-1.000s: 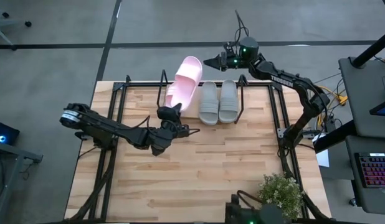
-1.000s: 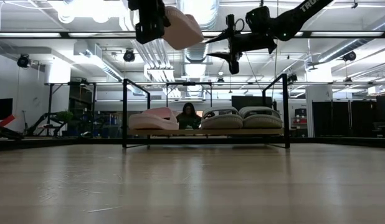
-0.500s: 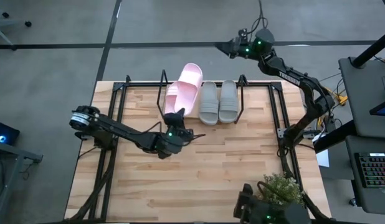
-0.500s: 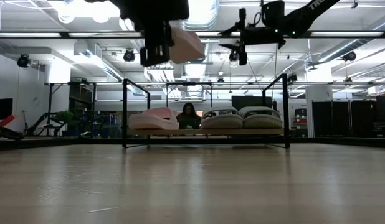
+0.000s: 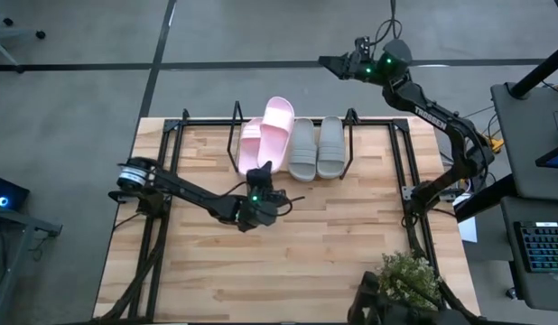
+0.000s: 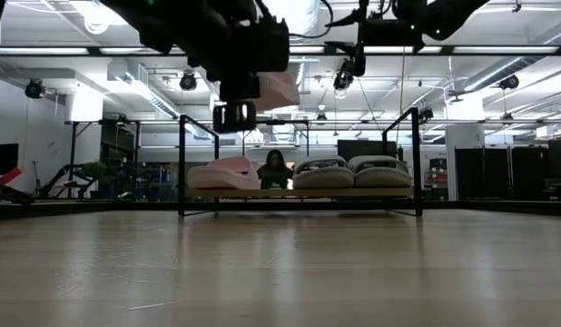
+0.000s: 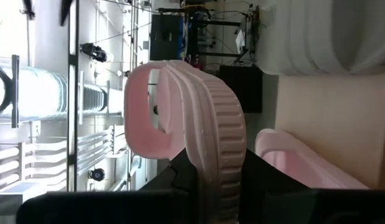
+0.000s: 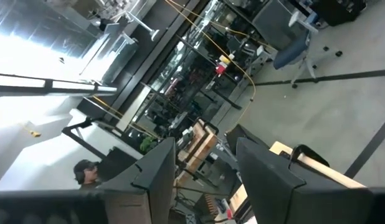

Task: Pick and place slides into the shelf
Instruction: Put the pink slipper on the shelf

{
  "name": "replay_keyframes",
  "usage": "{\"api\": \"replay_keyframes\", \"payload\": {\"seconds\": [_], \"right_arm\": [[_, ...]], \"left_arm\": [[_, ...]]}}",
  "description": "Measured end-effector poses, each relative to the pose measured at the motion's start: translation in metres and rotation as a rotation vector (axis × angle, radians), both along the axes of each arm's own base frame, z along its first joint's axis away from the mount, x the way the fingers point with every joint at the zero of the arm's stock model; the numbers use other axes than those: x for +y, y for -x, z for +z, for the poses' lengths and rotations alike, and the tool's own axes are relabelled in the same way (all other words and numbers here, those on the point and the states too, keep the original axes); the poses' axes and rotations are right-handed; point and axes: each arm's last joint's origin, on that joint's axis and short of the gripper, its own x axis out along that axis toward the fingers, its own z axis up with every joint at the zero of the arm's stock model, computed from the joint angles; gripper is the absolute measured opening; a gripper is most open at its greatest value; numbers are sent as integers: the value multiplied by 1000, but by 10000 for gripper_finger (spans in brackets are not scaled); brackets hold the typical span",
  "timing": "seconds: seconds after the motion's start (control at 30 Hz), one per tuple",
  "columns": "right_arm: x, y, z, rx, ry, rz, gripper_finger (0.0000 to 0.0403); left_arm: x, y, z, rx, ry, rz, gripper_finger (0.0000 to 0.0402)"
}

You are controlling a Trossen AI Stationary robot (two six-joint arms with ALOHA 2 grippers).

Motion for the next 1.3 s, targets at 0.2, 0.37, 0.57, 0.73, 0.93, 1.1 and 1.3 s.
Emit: {"api": "replay_keyframes", "payload": {"seconds": [0.2, 0.37, 0.57, 0.73, 0.93, 1.1, 1.3], "right_arm": [[1, 0, 1, 3, 4, 26, 164], [1, 0, 1, 3, 2, 26, 160], [1, 0, 1, 2, -3, 29, 162], [2, 0, 1, 2, -3, 29, 158], [2, 0, 1, 2, -3, 29, 156], [2, 0, 1, 2, -1, 29, 156], [2, 0, 1, 3, 4, 29, 150]], "left_arm": [[5, -6, -18, 5, 0, 26, 42], [10, -10, -29, -9, 21, 18, 42], [15, -11, -43, -12, 34, 22, 42], [15, -15, -58, 24, 54, -16, 42], [16, -15, -73, 69, 42, -4, 42], [24, -15, -73, -28, 61, 38, 42], [34, -15, -74, -70, 92, 45, 42]]}}
